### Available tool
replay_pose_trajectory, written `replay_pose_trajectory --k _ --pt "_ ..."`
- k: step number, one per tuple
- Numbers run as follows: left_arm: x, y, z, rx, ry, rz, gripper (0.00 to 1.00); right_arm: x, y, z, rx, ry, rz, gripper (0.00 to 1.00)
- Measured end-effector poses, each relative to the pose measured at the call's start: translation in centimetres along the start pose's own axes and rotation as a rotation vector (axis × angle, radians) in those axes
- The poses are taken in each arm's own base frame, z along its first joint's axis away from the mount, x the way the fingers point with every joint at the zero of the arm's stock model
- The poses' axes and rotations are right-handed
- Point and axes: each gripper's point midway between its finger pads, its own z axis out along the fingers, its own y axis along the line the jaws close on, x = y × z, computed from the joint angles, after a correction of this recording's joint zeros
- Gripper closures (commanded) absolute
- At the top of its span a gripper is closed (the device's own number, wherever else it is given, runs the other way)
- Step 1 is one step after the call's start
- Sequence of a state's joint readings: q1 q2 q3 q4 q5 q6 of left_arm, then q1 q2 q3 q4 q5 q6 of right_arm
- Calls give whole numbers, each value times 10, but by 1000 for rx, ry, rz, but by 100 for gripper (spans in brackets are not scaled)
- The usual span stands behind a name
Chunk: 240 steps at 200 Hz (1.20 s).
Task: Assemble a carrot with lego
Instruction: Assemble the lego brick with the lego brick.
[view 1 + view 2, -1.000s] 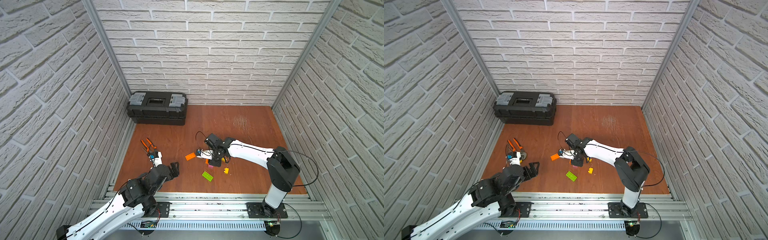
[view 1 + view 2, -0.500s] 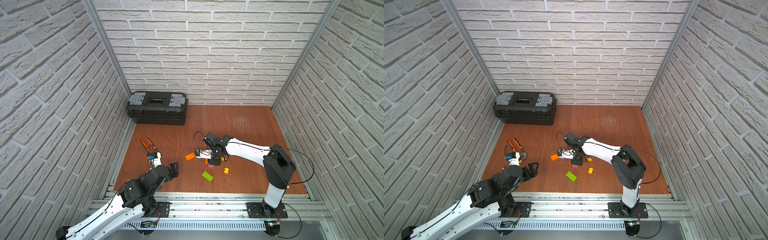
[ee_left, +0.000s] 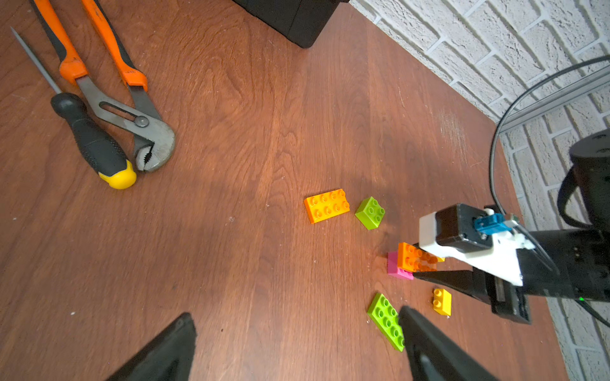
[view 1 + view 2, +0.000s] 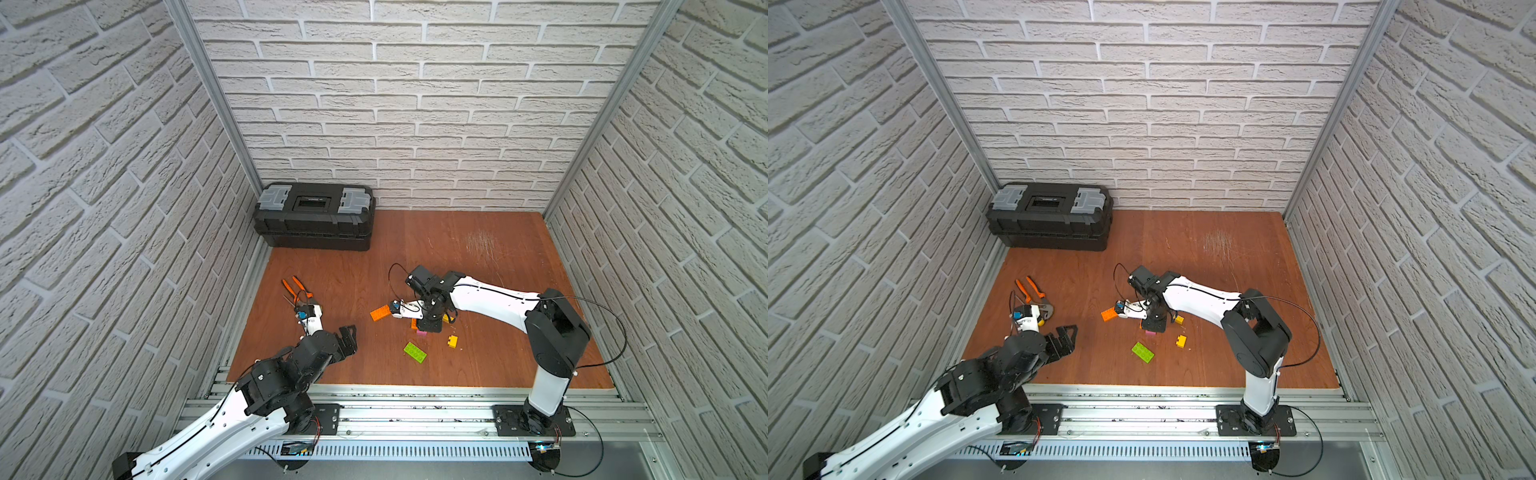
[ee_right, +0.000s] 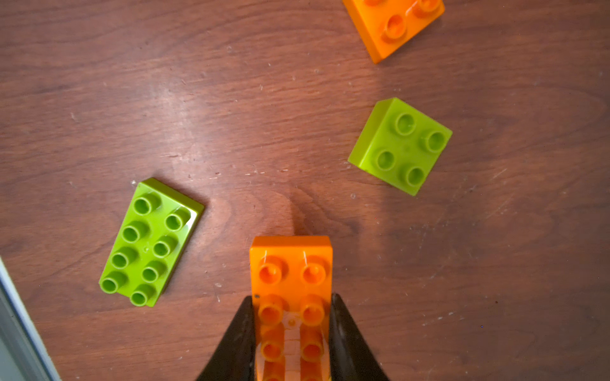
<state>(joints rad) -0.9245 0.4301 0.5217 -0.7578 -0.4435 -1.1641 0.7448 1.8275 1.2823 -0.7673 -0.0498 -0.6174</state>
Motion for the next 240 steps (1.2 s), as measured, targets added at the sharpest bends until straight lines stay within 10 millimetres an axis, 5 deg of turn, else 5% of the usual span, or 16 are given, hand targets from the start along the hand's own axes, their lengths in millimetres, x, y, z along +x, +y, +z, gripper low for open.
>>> replay_pose_trajectory --k 240 --pt "4 2 3 -19 15 11 2 -4 4 13 -7 -35 12 98"
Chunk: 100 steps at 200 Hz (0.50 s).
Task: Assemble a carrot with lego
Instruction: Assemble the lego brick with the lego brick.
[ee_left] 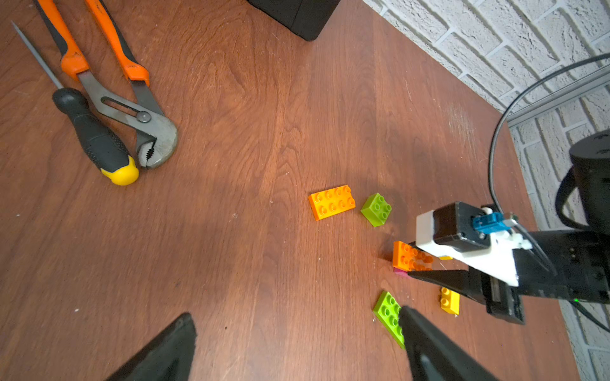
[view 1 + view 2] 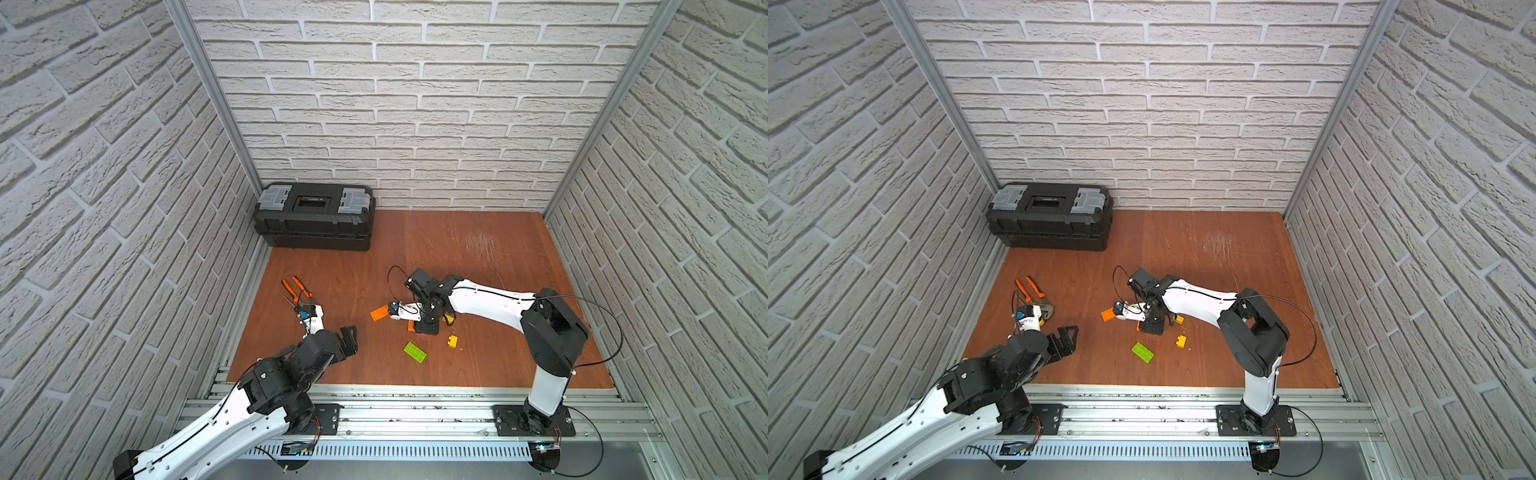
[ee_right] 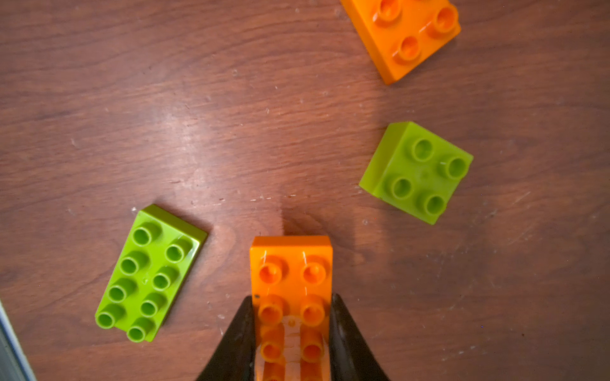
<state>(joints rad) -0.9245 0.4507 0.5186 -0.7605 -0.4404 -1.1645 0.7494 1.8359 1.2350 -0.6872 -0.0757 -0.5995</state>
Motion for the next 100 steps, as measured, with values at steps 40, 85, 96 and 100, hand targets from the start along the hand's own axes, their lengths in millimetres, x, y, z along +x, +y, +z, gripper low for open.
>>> replay_pose_trajectory --k 40,85,96,100 --pt "0 0 0 0 1 0 2 7 -1 -2 9 13 6 98" --pt "0 0 0 -1 2 1 2 9 -1 -1 11 14 9 98" --pt "1 0 0 -1 3 1 2 9 -1 -1 11 11 10 98" --pt "1 0 0 -1 3 1 2 9 -1 -1 11 10 11 98"
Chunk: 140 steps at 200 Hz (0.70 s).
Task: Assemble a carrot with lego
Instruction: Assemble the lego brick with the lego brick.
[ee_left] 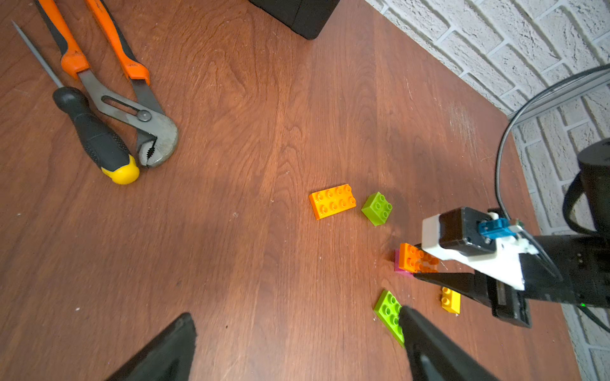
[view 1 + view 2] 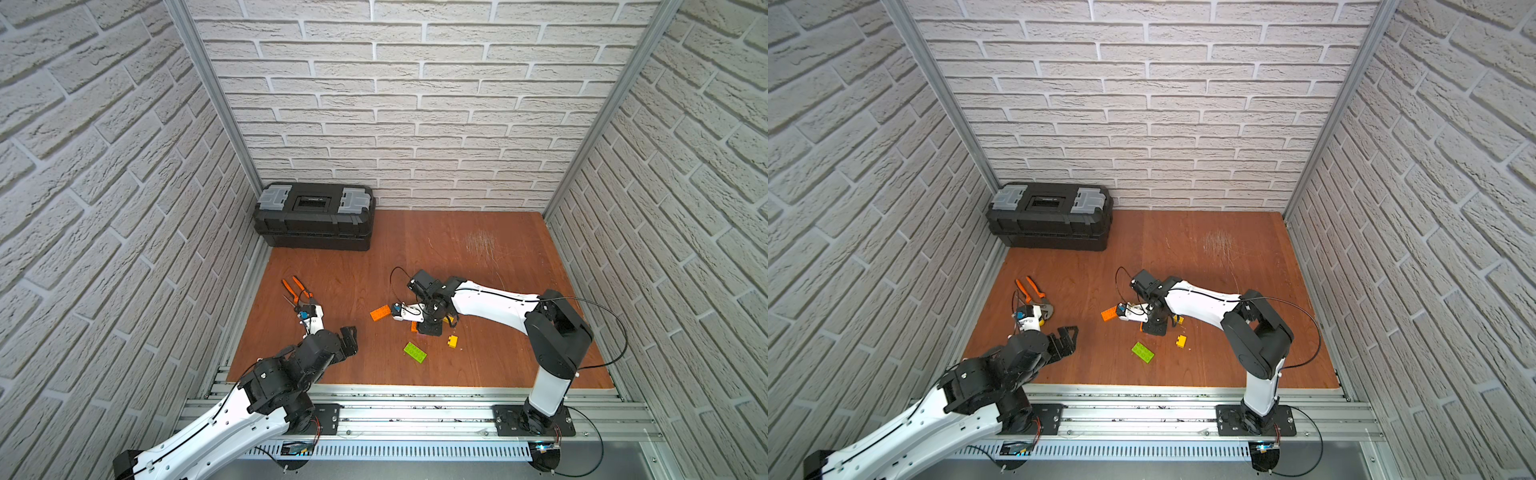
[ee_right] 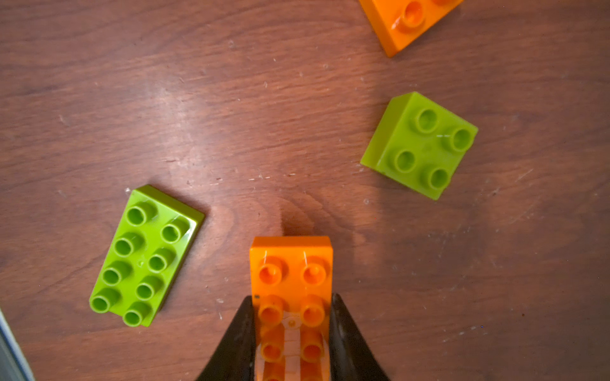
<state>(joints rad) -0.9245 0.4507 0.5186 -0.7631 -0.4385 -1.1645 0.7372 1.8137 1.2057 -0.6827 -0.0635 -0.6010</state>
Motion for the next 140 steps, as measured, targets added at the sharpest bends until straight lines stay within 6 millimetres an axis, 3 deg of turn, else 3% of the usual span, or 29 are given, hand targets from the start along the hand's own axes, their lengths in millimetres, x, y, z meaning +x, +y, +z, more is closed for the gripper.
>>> replay_pose_trajectory --k 140 --pt "0 0 -1 7 -1 -3 2 -11 1 5 -27 -43 4 98"
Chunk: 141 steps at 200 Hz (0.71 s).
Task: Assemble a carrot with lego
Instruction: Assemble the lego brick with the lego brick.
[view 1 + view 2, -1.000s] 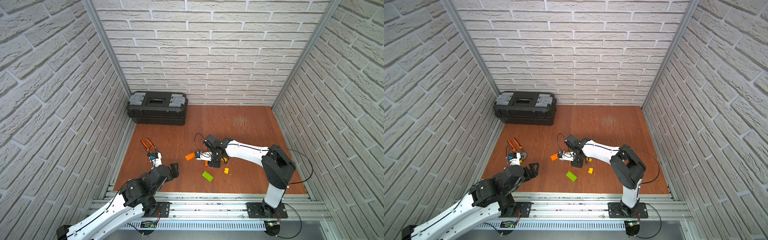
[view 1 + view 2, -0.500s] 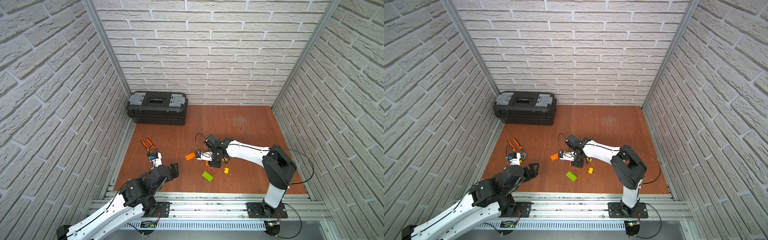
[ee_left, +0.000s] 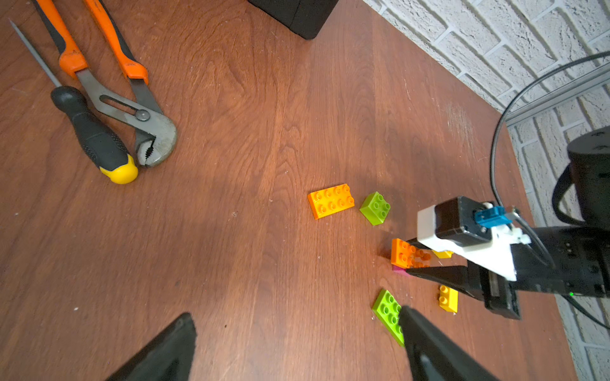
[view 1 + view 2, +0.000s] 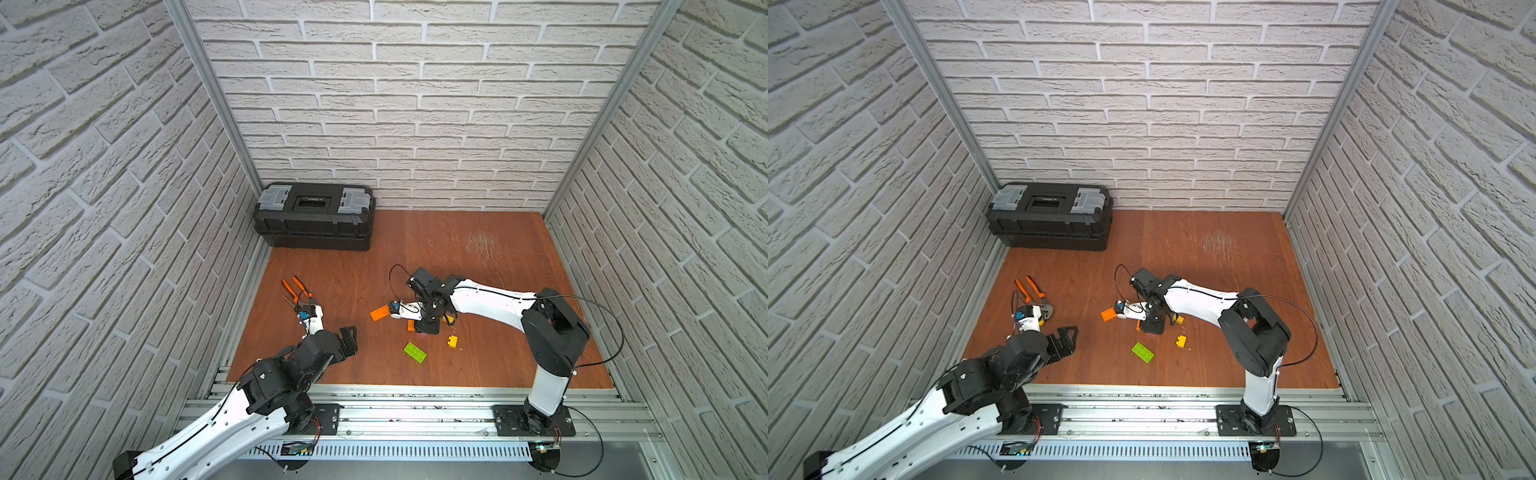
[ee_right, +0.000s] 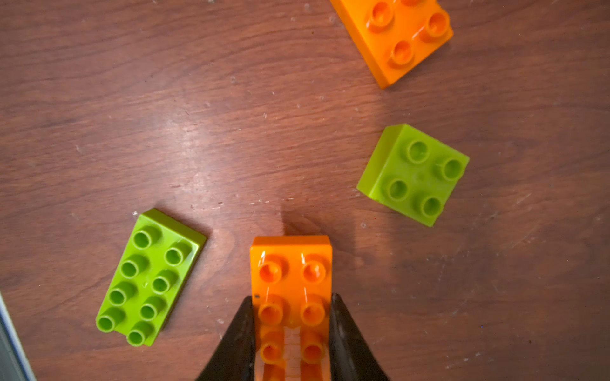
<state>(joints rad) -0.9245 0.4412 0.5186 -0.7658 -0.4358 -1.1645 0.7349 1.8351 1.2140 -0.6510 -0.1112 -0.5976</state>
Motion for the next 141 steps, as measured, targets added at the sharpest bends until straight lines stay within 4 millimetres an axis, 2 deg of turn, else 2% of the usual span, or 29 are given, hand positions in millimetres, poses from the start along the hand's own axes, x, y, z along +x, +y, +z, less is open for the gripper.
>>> replay_pose_trajectory --k 96,141 --pt "1 2 -1 -7 4 5 2 2 -3 -2 20 -24 10 98" --pt "2 3 0 -12 7 7 2 10 -3 -4 20 -18 24 98"
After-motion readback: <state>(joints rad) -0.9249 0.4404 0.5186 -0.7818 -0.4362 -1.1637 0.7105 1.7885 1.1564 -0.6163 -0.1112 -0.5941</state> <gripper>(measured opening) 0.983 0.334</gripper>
